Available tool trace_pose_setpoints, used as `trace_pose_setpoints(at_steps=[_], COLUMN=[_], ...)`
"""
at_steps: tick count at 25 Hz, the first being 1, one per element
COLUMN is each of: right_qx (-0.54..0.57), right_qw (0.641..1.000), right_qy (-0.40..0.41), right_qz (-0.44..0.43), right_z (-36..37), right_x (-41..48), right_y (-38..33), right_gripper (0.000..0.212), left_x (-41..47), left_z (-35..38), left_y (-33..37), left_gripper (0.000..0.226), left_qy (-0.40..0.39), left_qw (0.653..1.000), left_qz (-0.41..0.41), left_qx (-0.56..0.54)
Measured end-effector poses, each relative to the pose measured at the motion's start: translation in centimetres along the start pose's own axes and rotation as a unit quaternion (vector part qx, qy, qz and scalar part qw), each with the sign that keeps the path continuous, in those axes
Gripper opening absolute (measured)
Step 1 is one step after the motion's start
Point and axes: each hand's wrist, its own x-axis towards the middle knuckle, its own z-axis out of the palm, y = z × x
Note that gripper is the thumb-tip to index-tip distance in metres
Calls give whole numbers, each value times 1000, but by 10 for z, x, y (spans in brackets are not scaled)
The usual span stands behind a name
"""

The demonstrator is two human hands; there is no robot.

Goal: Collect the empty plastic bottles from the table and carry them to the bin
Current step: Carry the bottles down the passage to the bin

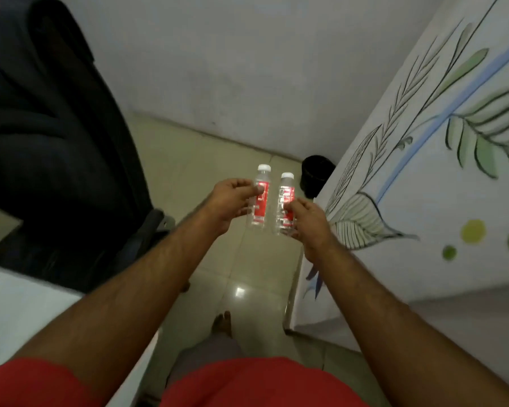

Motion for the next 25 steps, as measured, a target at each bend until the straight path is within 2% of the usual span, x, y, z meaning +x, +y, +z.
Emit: trace_pose_setpoints(at_steps=[2,5,8,18,22,25], right_qx=[11,26,31,117,132,156], right_qw=[1000,998,996,980,972,957], right_qy=[23,53,82,142,176,218], right_qz=[3,6,14,70,80,107], right_z=[9,13,8,-57,-80,-95], right_x=[48,118,198,465,538,604], right_y=[-31,-66,-88,-159,-180,-183], right_gripper=[20,29,27,14,27,29], left_x=[58,141,228,522,605,680], left_z=[3,12,28,134,169,200], left_y=[31,66,93,160,184,188], left_gripper=[24,31,35,25,18,18], left_qy=[-14,-21,-34,-149,-173,-204], left_qw=[1000,999,998,975,967,949], left_qz=[-10,-14,-17,-90,-108,-134], left_qx=[8,23,55,136,156,202])
